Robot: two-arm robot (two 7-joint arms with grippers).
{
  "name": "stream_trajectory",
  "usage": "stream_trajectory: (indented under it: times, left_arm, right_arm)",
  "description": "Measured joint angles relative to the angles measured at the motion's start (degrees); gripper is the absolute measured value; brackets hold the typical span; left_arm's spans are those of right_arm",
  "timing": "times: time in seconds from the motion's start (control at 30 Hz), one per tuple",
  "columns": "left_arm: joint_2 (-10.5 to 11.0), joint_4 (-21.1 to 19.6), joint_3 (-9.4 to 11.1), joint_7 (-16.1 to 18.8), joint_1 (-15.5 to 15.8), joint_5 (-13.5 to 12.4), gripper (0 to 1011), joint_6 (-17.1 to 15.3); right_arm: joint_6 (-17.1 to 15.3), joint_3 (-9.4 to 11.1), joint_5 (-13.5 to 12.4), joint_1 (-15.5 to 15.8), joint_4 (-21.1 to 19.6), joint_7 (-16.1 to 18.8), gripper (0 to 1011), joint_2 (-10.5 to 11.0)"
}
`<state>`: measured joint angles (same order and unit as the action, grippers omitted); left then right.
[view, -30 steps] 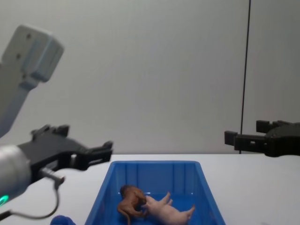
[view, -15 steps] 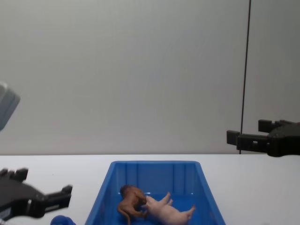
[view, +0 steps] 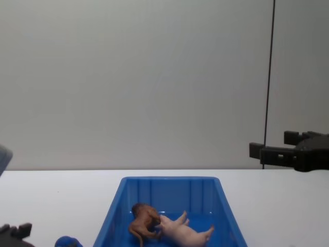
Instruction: Pick up the two dolls from the table and place them into the box.
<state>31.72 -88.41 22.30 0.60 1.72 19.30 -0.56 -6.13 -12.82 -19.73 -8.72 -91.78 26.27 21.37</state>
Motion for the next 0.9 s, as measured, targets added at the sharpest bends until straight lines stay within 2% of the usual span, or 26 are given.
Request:
stream_trajectory:
  times: [0.3, 0.6, 0.9]
  left_arm:
    - [-1.6, 4.9, 0.3, -4.2, 1.4, 0.5, 1001, 2.4]
    - [-2.8, 7.7, 0.3, -6.3, 2.7, 0.2, 1000, 3.8]
    - [-3.7, 9.6, 0.2, -8.0, 3.8, -0.8, 783, 5.1]
  right_arm:
    - [0.0, 0.0, 0.0, 0.0, 0.0, 0.0, 1001, 0.0]
    - [0.0, 0.0, 0.0, 0.0, 0.0, 0.0, 1001, 0.0]
    - [0.0, 0.0, 0.0, 0.0, 0.0, 0.0, 1001, 0.0]
